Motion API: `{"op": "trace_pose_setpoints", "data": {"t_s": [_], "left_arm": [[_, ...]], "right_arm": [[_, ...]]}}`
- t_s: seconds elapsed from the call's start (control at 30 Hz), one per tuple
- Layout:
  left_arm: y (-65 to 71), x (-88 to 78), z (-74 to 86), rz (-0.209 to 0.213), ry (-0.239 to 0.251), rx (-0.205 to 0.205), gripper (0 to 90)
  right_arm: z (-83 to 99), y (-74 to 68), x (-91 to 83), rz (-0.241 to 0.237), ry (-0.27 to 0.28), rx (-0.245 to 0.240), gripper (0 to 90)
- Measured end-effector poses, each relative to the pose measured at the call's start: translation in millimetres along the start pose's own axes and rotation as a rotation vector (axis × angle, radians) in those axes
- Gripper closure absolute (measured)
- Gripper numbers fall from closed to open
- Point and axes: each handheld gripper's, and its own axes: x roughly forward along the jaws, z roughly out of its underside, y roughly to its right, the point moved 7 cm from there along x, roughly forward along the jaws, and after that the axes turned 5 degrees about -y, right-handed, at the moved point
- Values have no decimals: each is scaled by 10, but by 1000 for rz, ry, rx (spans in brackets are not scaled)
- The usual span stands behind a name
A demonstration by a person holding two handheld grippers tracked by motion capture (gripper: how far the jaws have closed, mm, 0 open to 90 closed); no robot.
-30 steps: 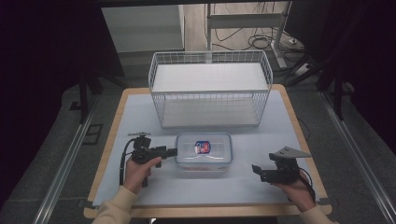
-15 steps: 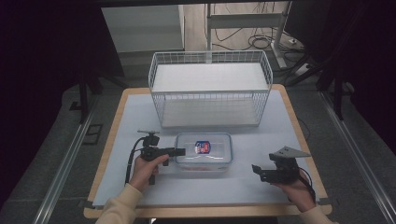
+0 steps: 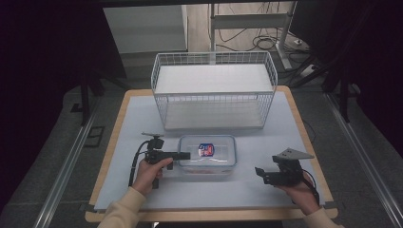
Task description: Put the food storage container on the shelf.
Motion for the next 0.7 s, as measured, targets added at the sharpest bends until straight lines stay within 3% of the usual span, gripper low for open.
{"op": "trace_pose_setpoints", "data": {"t_s": [0.3,0.4,0.43,0.47,0.5,0.53,0.67,0.7], "left_arm": [[-10,-30,-11,4,18,-10,285],[-8,-30,-13,10,27,-21,290],[-8,-30,-13,10,27,-21,291],[-8,-29,-13,10,30,-21,291],[-7,-28,-12,10,30,-22,291],[-8,-30,-11,7,29,-22,291],[-9,-29,-9,7,32,-20,291],[-10,-30,-6,7,31,-18,291]], "right_arm": [[-22,-11,6,-7,0,1,147],[-158,-97,14,-73,11,24,157],[-158,-97,14,-73,11,24,157],[-252,-145,46,-121,6,48,157],[-252,-145,46,-121,6,48,157],[-349,-176,100,-153,3,64,156],[-476,-216,212,-201,-18,83,150],[-550,-244,299,-243,-30,113,144]]}}
